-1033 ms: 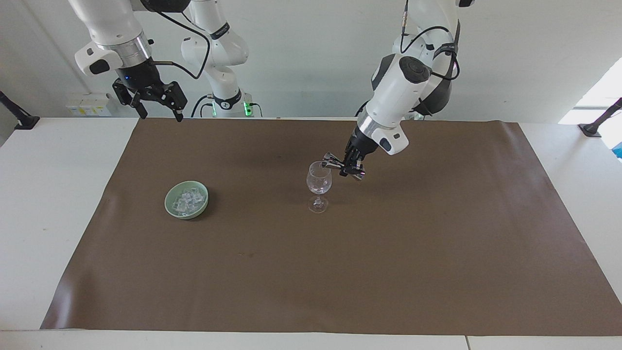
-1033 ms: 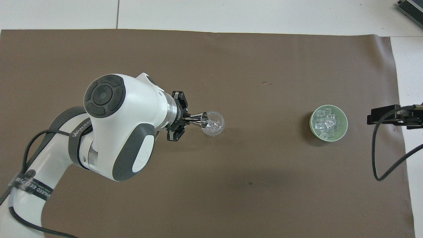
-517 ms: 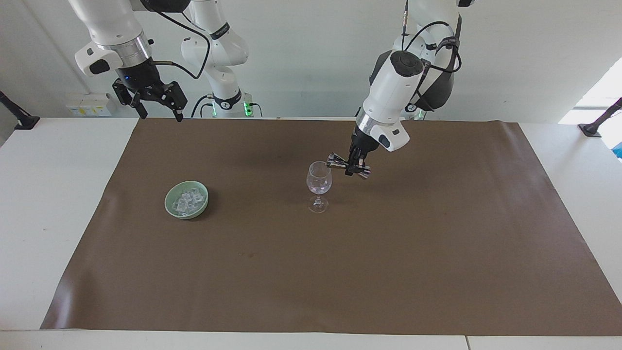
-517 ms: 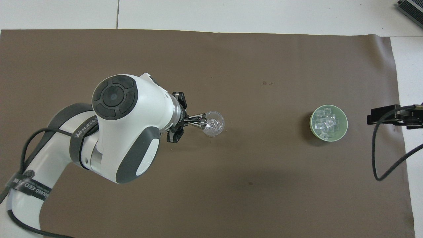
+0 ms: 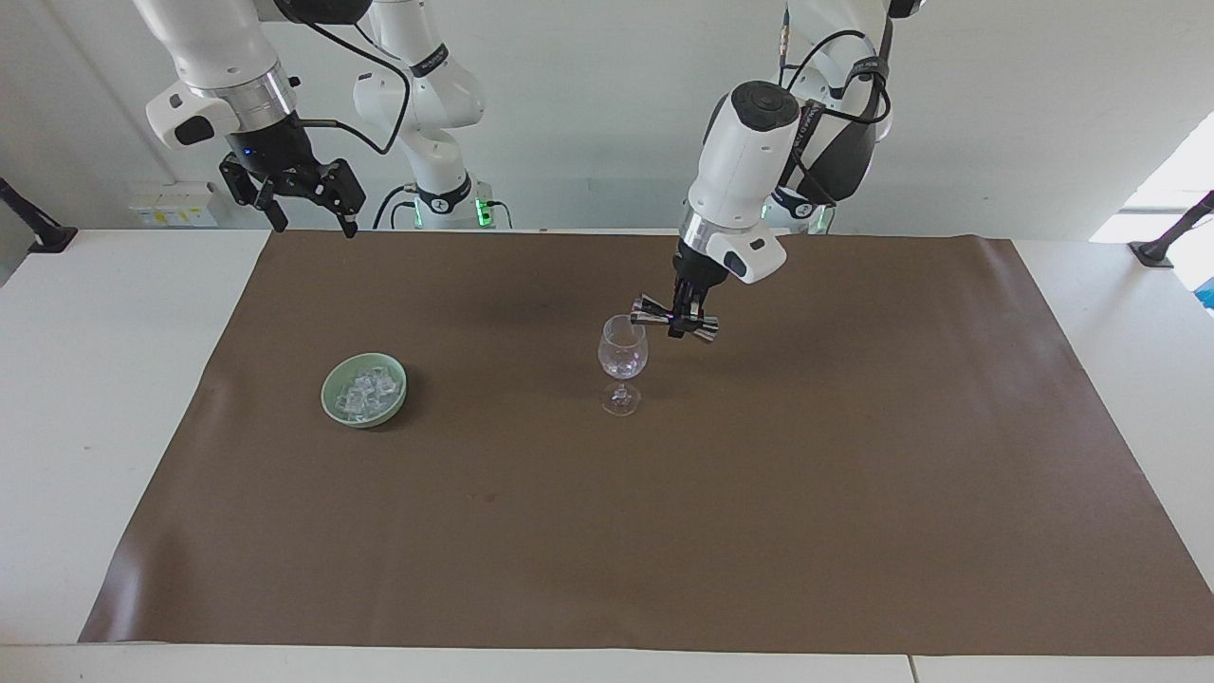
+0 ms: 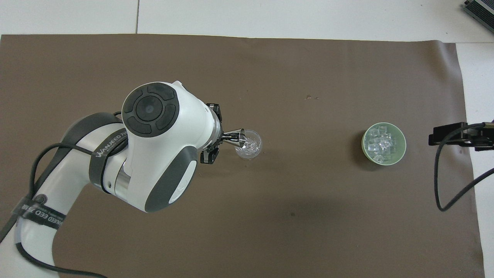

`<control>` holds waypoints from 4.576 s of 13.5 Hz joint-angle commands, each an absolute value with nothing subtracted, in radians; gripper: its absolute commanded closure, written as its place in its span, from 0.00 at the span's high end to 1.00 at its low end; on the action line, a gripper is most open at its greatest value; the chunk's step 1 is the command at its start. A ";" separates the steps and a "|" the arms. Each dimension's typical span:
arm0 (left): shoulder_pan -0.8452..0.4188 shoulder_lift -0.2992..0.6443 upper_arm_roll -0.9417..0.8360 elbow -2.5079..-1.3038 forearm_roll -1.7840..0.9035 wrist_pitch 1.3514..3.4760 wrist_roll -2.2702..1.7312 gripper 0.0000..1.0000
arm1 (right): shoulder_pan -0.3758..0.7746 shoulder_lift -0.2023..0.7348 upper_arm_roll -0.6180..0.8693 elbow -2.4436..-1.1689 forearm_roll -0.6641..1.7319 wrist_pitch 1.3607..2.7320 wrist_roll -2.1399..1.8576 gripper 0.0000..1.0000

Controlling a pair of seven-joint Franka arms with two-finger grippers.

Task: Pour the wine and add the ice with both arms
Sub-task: 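Tilt the metal cup with the left gripper to pour into the glass, then withdraw the left gripper with the cup while the right gripper reaches the ice cup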

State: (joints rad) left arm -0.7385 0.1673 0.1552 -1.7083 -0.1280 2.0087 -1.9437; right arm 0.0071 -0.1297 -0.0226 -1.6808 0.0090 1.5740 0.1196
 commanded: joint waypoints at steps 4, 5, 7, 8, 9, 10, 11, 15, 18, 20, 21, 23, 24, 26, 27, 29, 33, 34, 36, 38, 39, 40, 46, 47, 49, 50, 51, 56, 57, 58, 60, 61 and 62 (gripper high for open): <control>-0.771 0.184 0.173 -1.664 -0.049 1.951 -1.973 0.00 | 0.006 -0.141 -0.021 -1.686 0.005 1.560 0.098 1.00; -0.773 0.184 0.172 -1.663 -0.029 1.948 -1.974 0.00 | 0.006 -0.143 -0.021 -1.686 0.005 1.560 0.098 1.00; -0.785 0.183 0.172 -1.663 0.020 1.942 -1.974 0.00 | 0.006 -0.141 -0.021 -1.686 0.005 1.560 0.098 1.00; -0.787 0.184 0.172 -1.658 0.029 1.936 -1.976 0.00 | 0.006 -0.141 -0.021 -1.686 0.005 1.560 0.097 1.00; -0.787 0.189 0.172 -1.643 0.031 1.936 -1.982 0.00 | 0.006 -0.141 -0.021 -1.686 0.005 1.560 0.098 1.00; -0.787 0.190 0.172 -1.635 0.031 1.931 -1.986 0.00 | 0.006 -0.141 -0.021 -1.686 0.005 1.560 0.098 1.00; -0.790 0.199 0.172 -1.625 0.031 1.927 -1.988 0.00 | 0.006 -0.141 -0.021 -1.687 0.005 1.560 0.097 1.00; -0.796 0.218 0.172 -1.576 0.044 1.888 -1.988 0.00 | 0.006 -0.143 -0.021 -1.686 0.005 1.560 0.098 1.00; -0.815 0.230 0.173 -1.560 0.084 1.869 -1.988 0.00 | 0.006 -0.141 -0.021 -1.686 0.005 1.560 0.098 1.00; -0.816 0.247 0.173 -1.534 0.097 1.846 -1.988 0.00 | 0.006 -0.143 -0.021 -1.686 0.005 1.560 0.098 1.00; -0.821 0.253 0.173 -1.520 0.113 1.836 -1.988 0.00 | 0.006 -0.141 -0.021 -1.686 0.005 1.560 0.098 1.00; -0.827 0.255 0.172 -1.517 0.133 1.819 -1.988 0.00 | 0.006 -0.141 -0.021 -1.686 0.005 1.560 0.097 1.00; -0.834 0.256 0.172 -1.517 0.150 1.819 -1.987 0.00 | 0.006 -0.143 -0.021 -1.686 0.003 1.560 0.098 1.00; -0.836 0.258 0.173 -1.517 0.155 1.813 -1.987 0.00 | 0.006 -0.141 -0.021 -1.686 0.005 1.560 0.098 1.00; -0.838 0.261 0.173 -1.517 0.155 1.813 -1.987 0.00 | 0.006 -0.141 -0.021 -1.686 0.005 1.560 0.098 1.00; -0.838 0.261 0.173 -1.517 0.155 1.813 -1.987 0.00 | 0.006 -0.141 -0.021 -1.687 0.005 1.560 0.098 1.00; -0.838 0.261 0.173 -1.517 0.158 1.815 -1.987 0.00 | 0.006 -0.141 -0.021 -1.686 0.005 1.560 0.098 1.00; -0.838 0.261 0.173 -1.517 0.160 1.815 -1.987 0.00 | 0.006 -0.141 -0.021 -1.686 0.005 1.560 0.098 1.00; -0.838 0.261 0.172 -1.517 0.163 1.816 -1.987 0.00 | 0.006 -0.141 -0.021 -1.687 0.005 1.560 0.098 1.00; -0.838 0.261 0.170 -1.517 0.161 1.824 -1.987 0.00 | 0.006 -0.141 -0.021 -1.686 0.005 1.560 0.097 1.00; -0.838 0.261 0.170 -1.519 0.161 1.827 -1.987 0.00 | 0.006 -0.141 -0.021 -1.686 0.005 1.560 0.098 1.00; -0.838 0.259 0.169 -1.520 0.161 1.828 -1.987 0.00 | 0.006 -0.143 -0.021 -1.687 0.005 1.559 0.098 1.00; -0.836 0.253 0.164 -1.525 0.153 1.836 -1.961 0.00 | 0.006 -0.144 -0.018 -1.697 0.003 1.575 0.091 1.00; -0.835 0.252 0.163 -1.531 0.152 1.838 -1.950 0.00 | 0.006 -0.144 -0.018 -1.698 0.003 1.577 0.091 1.00; -0.824 0.249 0.161 -1.539 0.128 1.847 -1.941 0.00 | 0.006 -0.147 -0.020 -1.703 0.005 1.582 0.091 1.00; -0.819 0.245 0.161 -1.542 0.108 1.851 -1.924 0.00 | 0.006 -0.147 -0.020 -1.704 0.005 1.583 0.091 1.00; -0.813 0.244 0.166 -1.548 0.082 1.852 -1.910 0.00 | 0.006 -0.147 -0.018 -1.706 0.005 1.583 0.091 1.00; -0.740 0.192 0.167 -1.612 -0.041 1.894 -1.838 0.00 | 0.006 -0.167 -0.018 -1.758 0.005 1.633 0.089 1.00; -0.727 0.181 0.167 -1.630 -0.067 1.905 -1.821 0.00 | 0.006 -0.178 -0.018 -1.793 0.005 1.681 0.084 1.00; -0.707 0.170 0.167 -1.646 -0.107 1.916 -1.800 0.00 | 0.006 -0.193 -0.018 -1.848 0.005 1.725 0.068 1.00; -0.672 0.150 0.167 -1.676 -0.191 1.934 -1.752 0.00 | 0.006 -0.213 -0.018 -1.943 0.005 1.819 0.025 1.00; -0.651 0.146 0.167 -1.687 -0.225 1.942 -1.731 0.00 | 0.006 -0.212 -0.018 -1.971 0.005 1.859 -0.004 1.00; -0.629 0.141 0.167 -1.693 -0.260 1.945 -1.701 0.00 | 0.006 -0.212 -0.018 -2.009 0.005 1.908 -0.041 1.00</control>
State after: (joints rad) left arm -0.6699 0.1883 0.1738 -1.6301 -0.1966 1.9111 -1.7573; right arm 0.0073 -0.1655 -0.0205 -1.8981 0.0090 1.8167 0.0244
